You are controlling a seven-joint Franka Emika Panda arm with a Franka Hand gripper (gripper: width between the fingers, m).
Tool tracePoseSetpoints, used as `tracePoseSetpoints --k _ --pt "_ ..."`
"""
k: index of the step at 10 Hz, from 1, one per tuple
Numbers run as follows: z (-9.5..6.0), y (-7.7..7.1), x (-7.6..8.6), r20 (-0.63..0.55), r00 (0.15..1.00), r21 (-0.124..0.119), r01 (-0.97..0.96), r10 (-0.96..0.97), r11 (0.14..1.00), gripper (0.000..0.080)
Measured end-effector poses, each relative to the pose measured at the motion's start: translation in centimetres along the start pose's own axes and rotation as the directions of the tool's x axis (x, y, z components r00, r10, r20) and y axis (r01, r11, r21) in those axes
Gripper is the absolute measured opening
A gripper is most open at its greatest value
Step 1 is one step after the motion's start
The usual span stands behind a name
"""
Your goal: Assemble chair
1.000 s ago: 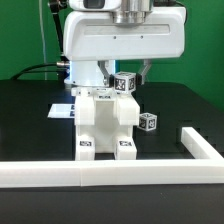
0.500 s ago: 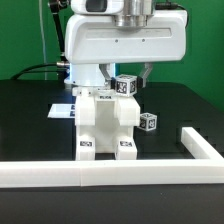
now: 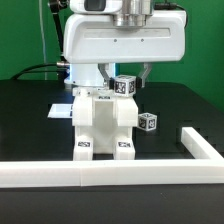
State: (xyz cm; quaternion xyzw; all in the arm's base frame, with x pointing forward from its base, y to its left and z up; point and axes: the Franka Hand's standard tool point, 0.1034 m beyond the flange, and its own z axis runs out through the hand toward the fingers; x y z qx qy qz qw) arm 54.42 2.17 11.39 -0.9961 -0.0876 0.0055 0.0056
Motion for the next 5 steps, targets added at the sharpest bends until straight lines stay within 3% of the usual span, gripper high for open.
tracePoseSetpoints --k 5 --pt "0.00 0.00 0.00 0.000 1.000 0.000 0.000 0.000 1.000 0.0392"
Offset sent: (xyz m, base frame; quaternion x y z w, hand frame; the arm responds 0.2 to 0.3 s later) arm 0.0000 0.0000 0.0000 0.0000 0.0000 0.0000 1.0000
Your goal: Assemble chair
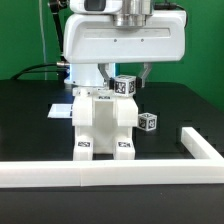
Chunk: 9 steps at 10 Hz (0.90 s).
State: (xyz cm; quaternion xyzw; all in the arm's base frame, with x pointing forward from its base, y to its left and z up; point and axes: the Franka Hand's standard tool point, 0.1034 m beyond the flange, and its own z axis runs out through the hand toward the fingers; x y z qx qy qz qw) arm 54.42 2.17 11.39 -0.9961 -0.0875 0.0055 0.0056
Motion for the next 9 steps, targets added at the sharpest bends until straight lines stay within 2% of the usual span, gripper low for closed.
tracePoseSetpoints --k 5,9 --pt "0.00 0.00 0.00 0.000 0.998 0.000 -0.058 0.058 0.998 0.0392" --pt "0.01 -0.05 0.00 0.000 0.940 0.001 -0.341 0.341 0.940 0.0392"
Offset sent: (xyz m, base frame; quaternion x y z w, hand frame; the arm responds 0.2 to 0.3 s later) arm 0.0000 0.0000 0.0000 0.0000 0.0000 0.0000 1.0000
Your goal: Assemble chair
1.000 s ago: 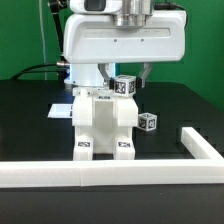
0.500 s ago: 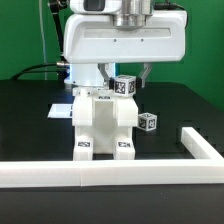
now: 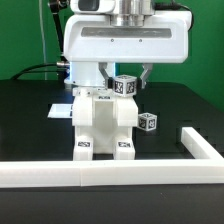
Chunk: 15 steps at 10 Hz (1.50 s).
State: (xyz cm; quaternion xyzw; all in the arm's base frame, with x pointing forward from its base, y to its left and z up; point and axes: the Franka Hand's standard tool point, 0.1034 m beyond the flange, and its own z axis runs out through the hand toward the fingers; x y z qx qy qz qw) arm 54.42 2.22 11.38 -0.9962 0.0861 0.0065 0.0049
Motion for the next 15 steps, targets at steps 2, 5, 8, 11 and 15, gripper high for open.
tracePoseSetpoints --k 2,5,8,11,15 --pt "0.00 -0.05 -0.01 0.000 0.991 0.001 -0.135 0.135 0.991 0.0392" --pt "0.01 -0.11 -0.02 0.001 0.947 0.001 -0.322 0.322 0.947 0.0392" --pt "0.03 -0.17 -0.04 0.002 0.870 0.002 -0.493 0.493 0.870 0.0392" --pt "0.05 -0.31 -0.07 0.006 0.766 0.006 -0.643 0.643 0.766 0.0392" --pt "0.08 -0.65 -0.13 0.020 0.580 0.012 -0.814 0.814 0.580 0.0392"
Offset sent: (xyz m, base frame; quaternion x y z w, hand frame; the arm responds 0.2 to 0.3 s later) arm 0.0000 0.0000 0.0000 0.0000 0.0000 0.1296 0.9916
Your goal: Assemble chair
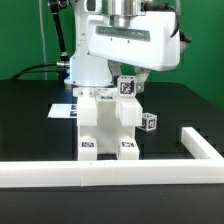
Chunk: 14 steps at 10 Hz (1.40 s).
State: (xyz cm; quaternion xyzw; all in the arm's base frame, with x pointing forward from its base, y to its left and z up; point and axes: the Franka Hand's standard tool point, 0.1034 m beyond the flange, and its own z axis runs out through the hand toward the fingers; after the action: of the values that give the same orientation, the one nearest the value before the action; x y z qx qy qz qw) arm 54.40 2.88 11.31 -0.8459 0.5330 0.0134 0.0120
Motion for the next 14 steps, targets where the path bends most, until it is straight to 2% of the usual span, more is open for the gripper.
tracePoseSetpoints --k 5,11,12,13,14 --pt "0.0 -0.2 -0.5 0.020 0.961 0.006 -0.276 0.276 0.961 0.0392" --pt "0.1 -0.5 -1.2 0.043 0.790 -0.004 -0.612 0.612 0.791 0.0392" --pt "0.1 -0.6 -1.3 0.043 0.805 -0.003 -0.592 0.592 0.806 0.0392" --pt "0.2 -0.6 -1.3 0.043 0.808 -0.003 -0.587 0.587 0.809 0.0568" --pt "0.2 -0.6 -1.2 0.042 0.853 0.000 -0.521 0.521 0.853 0.0624"
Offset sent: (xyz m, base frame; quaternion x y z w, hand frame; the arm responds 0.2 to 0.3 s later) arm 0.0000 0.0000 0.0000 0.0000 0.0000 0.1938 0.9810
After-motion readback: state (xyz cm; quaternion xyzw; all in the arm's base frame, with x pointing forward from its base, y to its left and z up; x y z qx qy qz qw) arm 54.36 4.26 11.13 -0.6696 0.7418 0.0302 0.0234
